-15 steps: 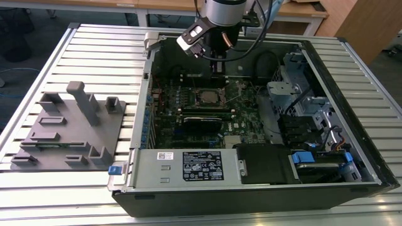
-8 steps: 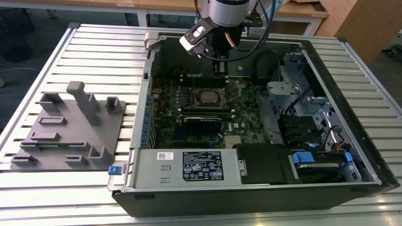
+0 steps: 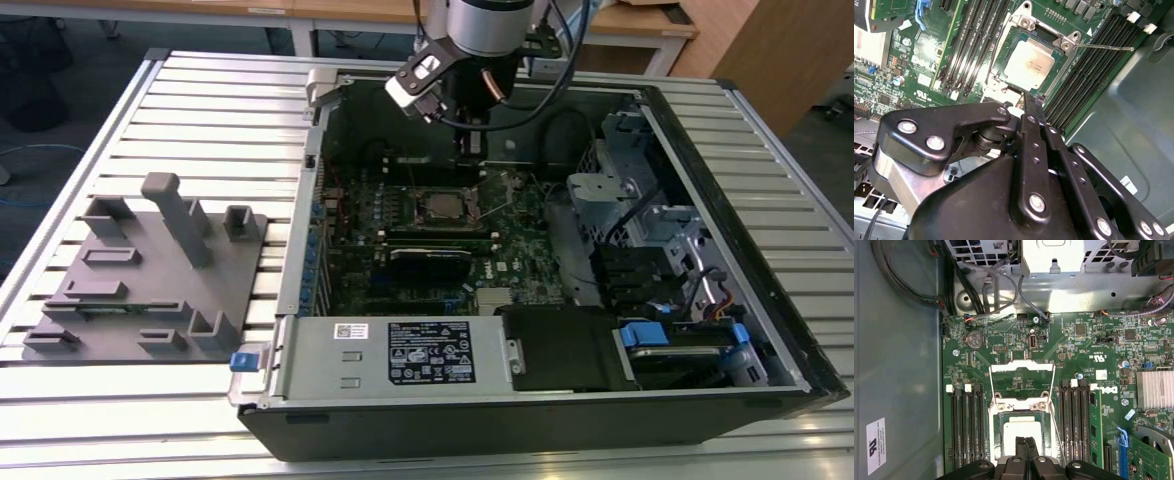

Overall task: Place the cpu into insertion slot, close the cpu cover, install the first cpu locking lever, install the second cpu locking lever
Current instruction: 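Close the cpu cover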

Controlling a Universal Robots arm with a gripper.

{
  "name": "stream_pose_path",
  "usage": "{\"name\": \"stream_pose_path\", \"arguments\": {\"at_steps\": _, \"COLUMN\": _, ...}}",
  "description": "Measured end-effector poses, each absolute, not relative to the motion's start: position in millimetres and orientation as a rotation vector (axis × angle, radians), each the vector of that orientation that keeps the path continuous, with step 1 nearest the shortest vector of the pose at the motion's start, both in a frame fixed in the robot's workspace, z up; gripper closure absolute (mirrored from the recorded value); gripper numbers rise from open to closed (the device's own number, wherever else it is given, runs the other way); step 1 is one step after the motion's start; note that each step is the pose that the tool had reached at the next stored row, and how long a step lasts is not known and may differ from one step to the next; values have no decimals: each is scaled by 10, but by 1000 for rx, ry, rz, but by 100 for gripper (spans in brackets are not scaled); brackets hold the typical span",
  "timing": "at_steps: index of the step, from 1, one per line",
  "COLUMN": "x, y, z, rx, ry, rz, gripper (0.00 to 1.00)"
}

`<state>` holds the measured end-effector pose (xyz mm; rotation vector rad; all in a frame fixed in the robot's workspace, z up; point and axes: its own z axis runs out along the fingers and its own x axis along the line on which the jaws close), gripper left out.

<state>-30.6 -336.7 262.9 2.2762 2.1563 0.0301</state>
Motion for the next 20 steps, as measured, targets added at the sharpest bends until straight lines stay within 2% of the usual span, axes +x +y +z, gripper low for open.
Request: {"name": "stream_pose_path", "arguments": {"at_steps": 20, "x": -162, "y": -3367, "z": 2629, "rx": 2276, "ry": 2156, "rz": 30, "gripper": 90}}
